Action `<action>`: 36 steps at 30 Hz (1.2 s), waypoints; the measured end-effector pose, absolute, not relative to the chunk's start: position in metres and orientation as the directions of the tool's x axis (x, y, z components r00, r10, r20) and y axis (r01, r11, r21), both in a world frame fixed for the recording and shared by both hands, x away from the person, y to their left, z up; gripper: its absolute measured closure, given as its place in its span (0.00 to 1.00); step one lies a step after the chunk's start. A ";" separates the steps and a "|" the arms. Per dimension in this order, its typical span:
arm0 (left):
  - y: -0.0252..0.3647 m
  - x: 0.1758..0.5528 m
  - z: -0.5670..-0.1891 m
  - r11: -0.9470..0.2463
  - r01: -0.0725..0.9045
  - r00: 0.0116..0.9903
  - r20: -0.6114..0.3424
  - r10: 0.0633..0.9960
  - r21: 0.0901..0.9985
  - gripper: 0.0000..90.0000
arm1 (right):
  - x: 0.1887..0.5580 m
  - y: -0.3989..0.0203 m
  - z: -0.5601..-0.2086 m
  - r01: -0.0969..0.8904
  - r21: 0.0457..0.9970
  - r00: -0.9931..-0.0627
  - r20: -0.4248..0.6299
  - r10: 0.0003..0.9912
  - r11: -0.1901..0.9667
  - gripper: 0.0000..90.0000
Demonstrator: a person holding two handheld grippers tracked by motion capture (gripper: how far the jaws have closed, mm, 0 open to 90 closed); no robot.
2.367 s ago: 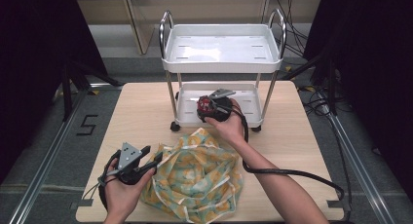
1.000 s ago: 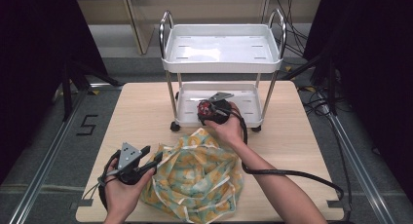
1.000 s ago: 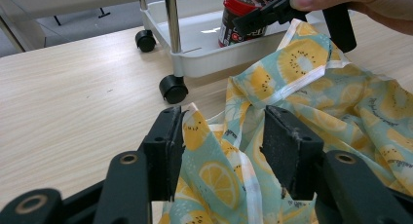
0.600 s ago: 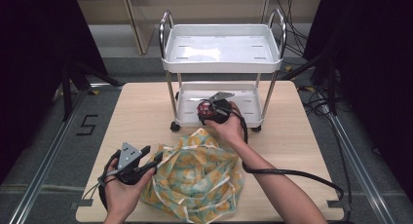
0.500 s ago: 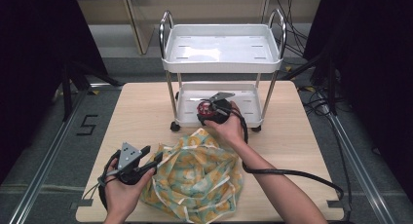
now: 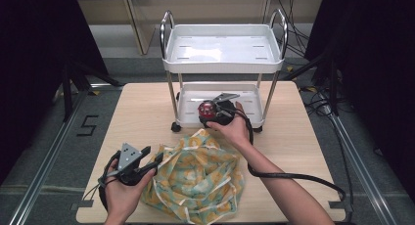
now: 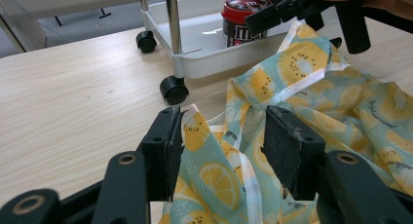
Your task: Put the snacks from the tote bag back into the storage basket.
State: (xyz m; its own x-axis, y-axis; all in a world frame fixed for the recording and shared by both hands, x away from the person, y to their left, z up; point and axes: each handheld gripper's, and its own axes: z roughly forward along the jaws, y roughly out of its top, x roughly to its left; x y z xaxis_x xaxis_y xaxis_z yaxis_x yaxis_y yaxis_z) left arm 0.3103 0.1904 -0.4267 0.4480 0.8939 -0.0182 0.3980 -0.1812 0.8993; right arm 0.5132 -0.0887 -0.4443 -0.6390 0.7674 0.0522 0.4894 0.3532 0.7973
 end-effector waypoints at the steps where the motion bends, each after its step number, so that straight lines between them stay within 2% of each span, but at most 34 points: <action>1: 0.190 0.310 -0.427 -0.183 0.398 0.448 -0.017 0.894 0.899 0.54 | 0.510 -0.091 -0.443 0.483 0.800 -0.649 0.053 0.759 0.357 0.17; 4: 0.190 0.311 -0.427 -0.180 0.393 0.451 -0.019 0.892 0.902 0.54 | 0.508 -0.093 -0.442 0.478 0.801 -0.644 0.039 0.764 0.362 0.17; 5: 0.191 0.311 -0.427 -0.182 0.395 0.451 -0.018 0.892 0.900 0.54 | 0.505 -0.095 -0.439 0.442 0.818 -0.697 0.053 0.715 0.370 0.17; 11: 0.191 0.310 -0.426 -0.183 0.394 0.446 -0.013 0.895 0.901 0.54 | 0.491 -0.102 -0.433 0.417 0.823 -0.718 0.039 0.695 0.385 0.17; 13: 0.191 0.310 -0.427 -0.179 0.397 0.444 -0.017 0.896 0.900 0.54 | 0.487 -0.106 -0.431 0.403 0.821 -0.720 0.010 0.694 0.406 0.17; 20: 0.190 0.310 -0.427 -0.180 0.397 0.447 -0.018 0.894 0.900 0.53 | 0.470 -0.117 -0.428 0.400 0.830 -0.726 0.028 0.687 0.389 0.18; 21: 0.190 0.310 -0.427 -0.182 0.398 0.443 -0.015 0.896 0.899 0.53 | 0.471 -0.120 -0.428 0.374 0.836 -0.737 0.004 0.676 0.402 0.18; 31: 0.190 0.310 -0.427 -0.180 0.395 0.444 -0.016 0.896 0.901 0.52 | 0.452 -0.132 -0.428 0.389 0.837 -0.734 0.028 0.679 0.386 0.19; 33: 0.191 0.310 -0.427 -0.182 0.394 0.442 -0.012 0.897 0.901 0.52 | 0.449 -0.138 -0.428 0.334 0.854 -0.751 -0.014 0.660 0.399 0.20; 36: 0.191 0.310 -0.428 -0.177 0.396 0.442 -0.017 0.897 0.901 0.52 | 0.443 -0.141 -0.430 0.344 0.853 -0.751 -0.001 0.660 0.392 0.20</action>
